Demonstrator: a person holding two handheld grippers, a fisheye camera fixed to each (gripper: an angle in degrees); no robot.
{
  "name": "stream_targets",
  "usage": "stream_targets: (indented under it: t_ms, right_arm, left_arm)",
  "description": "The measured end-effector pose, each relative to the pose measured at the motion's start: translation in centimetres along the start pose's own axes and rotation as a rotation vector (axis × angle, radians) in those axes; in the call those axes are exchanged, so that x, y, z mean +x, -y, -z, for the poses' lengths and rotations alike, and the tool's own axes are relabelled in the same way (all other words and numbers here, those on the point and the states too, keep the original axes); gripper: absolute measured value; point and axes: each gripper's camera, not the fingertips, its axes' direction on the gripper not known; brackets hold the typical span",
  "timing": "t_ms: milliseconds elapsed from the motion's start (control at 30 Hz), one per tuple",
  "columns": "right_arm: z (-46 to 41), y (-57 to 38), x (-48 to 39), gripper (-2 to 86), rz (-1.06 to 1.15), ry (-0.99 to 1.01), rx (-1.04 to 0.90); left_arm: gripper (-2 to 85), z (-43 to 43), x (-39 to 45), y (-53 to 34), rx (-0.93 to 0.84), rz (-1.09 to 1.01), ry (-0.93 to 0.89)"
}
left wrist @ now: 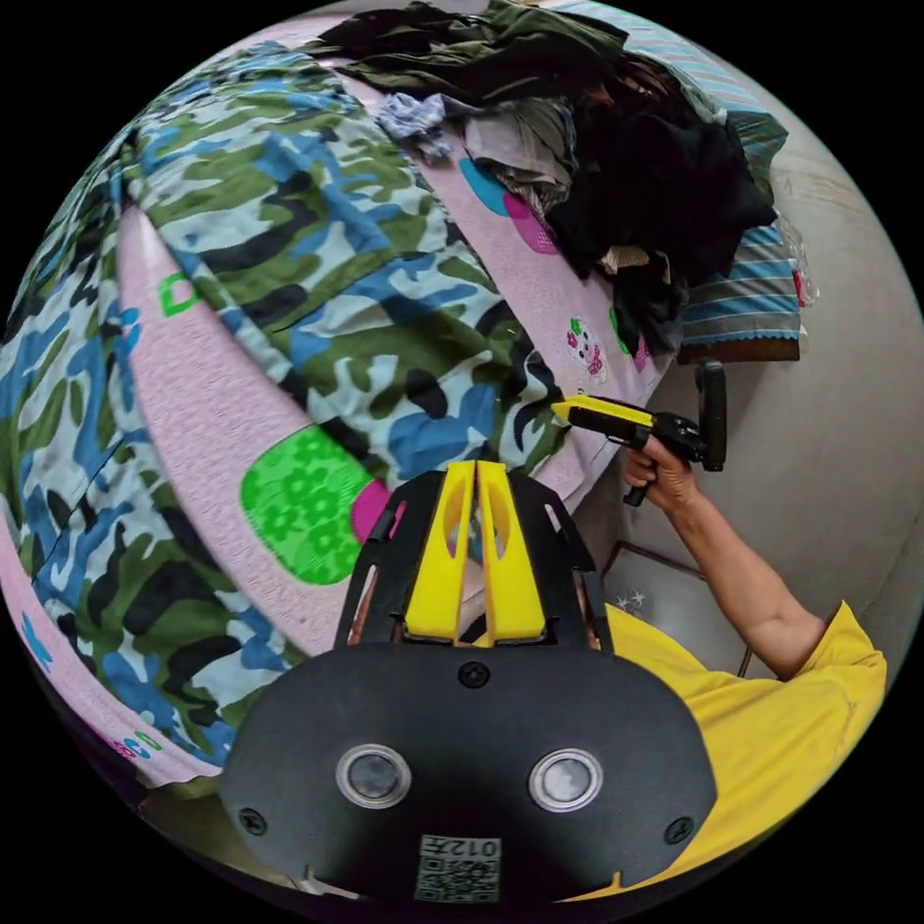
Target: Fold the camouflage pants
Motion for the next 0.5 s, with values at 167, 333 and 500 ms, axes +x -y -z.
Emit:
stream_targets:
  t_ms: [167, 333, 500]
  right_arm:
    - [2.6, -0.2, 0.5, 1.8, 0.131, 0.02, 0.093]
    - [5.8, -0.7, -1.1, 1.3, 0.363, 0.1, 0.159]
    - [7.5, 0.7, -0.6, 1.2, 0.438, 0.126, 0.199]
  left_arm:
    - [4.1, -3.1, 3.7, 4.9, -0.036, 0.05, -0.039]
    - [8.0, -3.9, 5.2, 8.4, -0.017, 0.141, -0.089]
    - [10.5, -4.6, 6.6, 10.2, -0.078, 0.151, -0.067]
